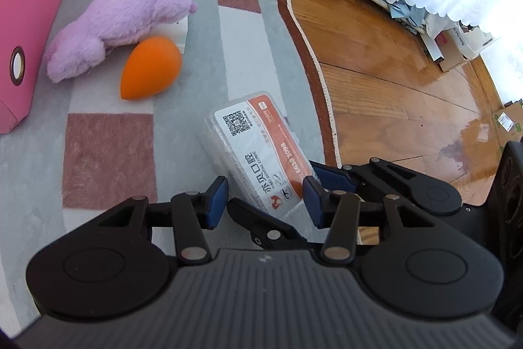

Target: Organize objects

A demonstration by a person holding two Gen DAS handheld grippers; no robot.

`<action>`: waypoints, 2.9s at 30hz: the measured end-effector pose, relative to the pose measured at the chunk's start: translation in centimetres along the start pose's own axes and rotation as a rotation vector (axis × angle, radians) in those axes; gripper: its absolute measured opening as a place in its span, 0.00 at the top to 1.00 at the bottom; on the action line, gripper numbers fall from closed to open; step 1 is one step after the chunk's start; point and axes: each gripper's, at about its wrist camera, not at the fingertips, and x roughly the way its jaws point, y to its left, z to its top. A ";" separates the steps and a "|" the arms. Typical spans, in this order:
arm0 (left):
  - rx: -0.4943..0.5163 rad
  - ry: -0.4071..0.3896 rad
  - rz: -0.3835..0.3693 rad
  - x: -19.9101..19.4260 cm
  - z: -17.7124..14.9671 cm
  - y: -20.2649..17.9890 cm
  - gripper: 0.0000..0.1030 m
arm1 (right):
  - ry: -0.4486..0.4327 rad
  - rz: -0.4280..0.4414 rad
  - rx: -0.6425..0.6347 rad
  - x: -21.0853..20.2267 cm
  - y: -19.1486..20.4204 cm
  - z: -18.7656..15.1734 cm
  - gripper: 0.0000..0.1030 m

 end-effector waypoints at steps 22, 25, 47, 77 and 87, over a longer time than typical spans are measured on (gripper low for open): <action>0.082 0.012 -0.021 -0.2 2.6 2.4 0.50 | 0.077 -0.046 -0.244 -0.9 -0.2 0.0 0.20; 0.057 0.060 -0.087 -0.2 2.0 2.3 0.62 | 0.083 -0.096 -0.177 -1.0 -1.5 0.0 0.17; -0.085 0.051 -0.097 1.7 2.2 2.3 0.51 | -0.046 -0.149 -0.006 1.0 0.7 -1.9 0.09; 0.100 -0.037 0.061 -15.2 2.9 2.1 0.50 | -0.060 0.046 -0.267 -7.2 9.0 4.8 0.30; 0.090 -0.130 0.094 -21.9 3.4 1.7 0.50 | -0.089 0.086 -0.371 -10.5 11.8 9.1 0.31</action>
